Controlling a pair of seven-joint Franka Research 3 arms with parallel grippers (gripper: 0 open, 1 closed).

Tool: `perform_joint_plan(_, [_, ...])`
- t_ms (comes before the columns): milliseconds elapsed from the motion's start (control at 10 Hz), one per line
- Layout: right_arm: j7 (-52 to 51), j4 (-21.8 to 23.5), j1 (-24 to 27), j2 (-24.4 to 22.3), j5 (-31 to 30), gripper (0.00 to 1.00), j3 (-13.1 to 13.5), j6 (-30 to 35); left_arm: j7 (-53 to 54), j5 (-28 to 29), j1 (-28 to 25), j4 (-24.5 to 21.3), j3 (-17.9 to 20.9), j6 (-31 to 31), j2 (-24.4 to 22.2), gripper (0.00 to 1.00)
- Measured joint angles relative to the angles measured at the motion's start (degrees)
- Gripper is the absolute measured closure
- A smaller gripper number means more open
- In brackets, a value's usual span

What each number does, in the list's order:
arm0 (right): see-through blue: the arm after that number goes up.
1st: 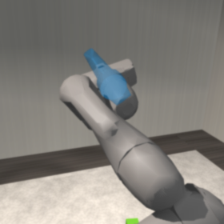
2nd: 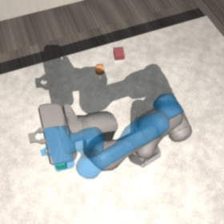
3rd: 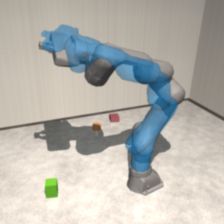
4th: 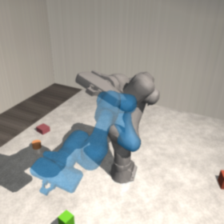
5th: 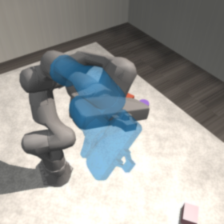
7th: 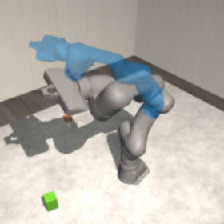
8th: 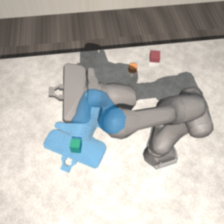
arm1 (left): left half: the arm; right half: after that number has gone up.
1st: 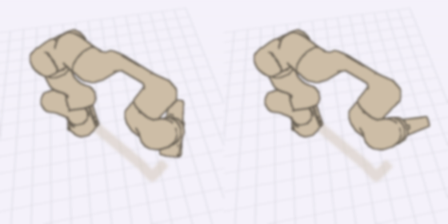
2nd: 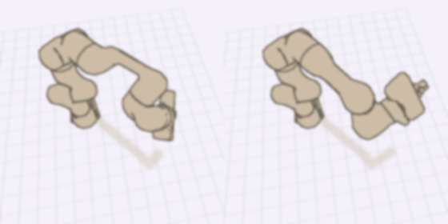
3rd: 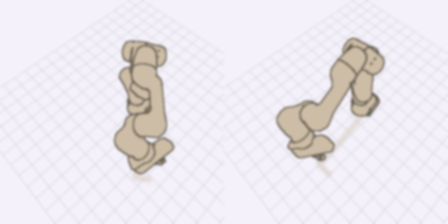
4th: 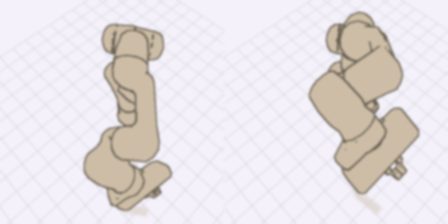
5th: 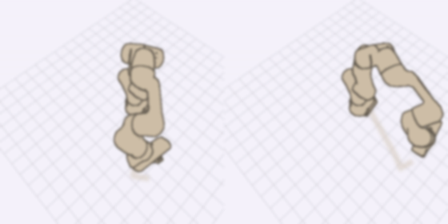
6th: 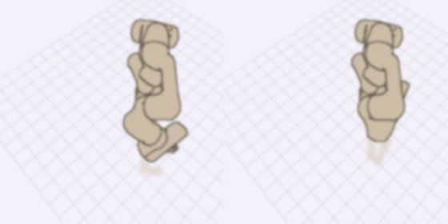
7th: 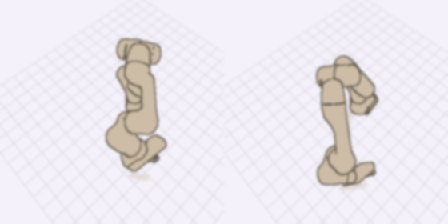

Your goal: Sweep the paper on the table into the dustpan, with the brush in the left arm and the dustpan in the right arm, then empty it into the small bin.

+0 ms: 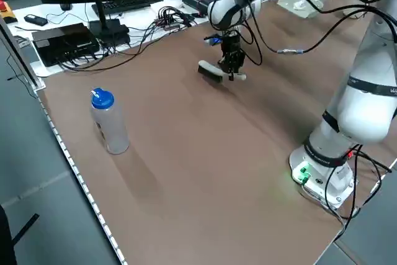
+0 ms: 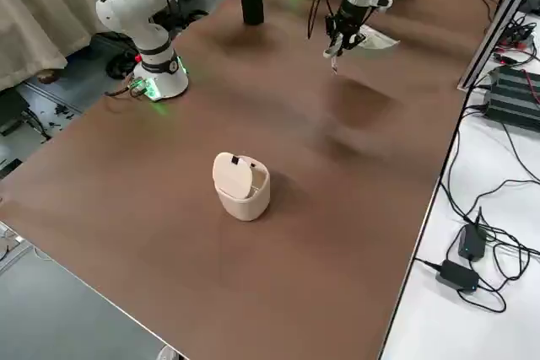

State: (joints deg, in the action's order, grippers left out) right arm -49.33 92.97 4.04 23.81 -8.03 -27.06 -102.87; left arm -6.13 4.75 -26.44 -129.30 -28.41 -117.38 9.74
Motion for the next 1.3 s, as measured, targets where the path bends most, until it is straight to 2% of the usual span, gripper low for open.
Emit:
perform_joint_plan(500, [-3.0, 7.0, -0.2, -14.9, 7.0, 0.68, 12.2, 0.3, 0.0, 2.1, 0.0, -3.0, 0.1, -6.2, 1.4, 0.73])
perform_joint_plan(700, [-3.0, 8.5, 0.9, -17.8, 7.3, 0.68, 16.5, 0.9, 0.0, 2.7, -0.1, -3.1, 0.1, -7.2, 2.2, 0.73])
perform_joint_plan(1100, [-2.4, 8.7, 11.9, -18.0, 7.5, 0.68, 17.4, 2.4, -0.1, 2.7, -1.1, -3.1, 0.1, -7.8, 2.4, 0.73])
perform_joint_plan(1300, [-0.4, 8.4, 13.1, -18.0, 7.7, 0.68, 17.4, 2.5, -0.1, 2.7, -1.7, -3.1, 0.1, -7.9, 2.6, 0.68])
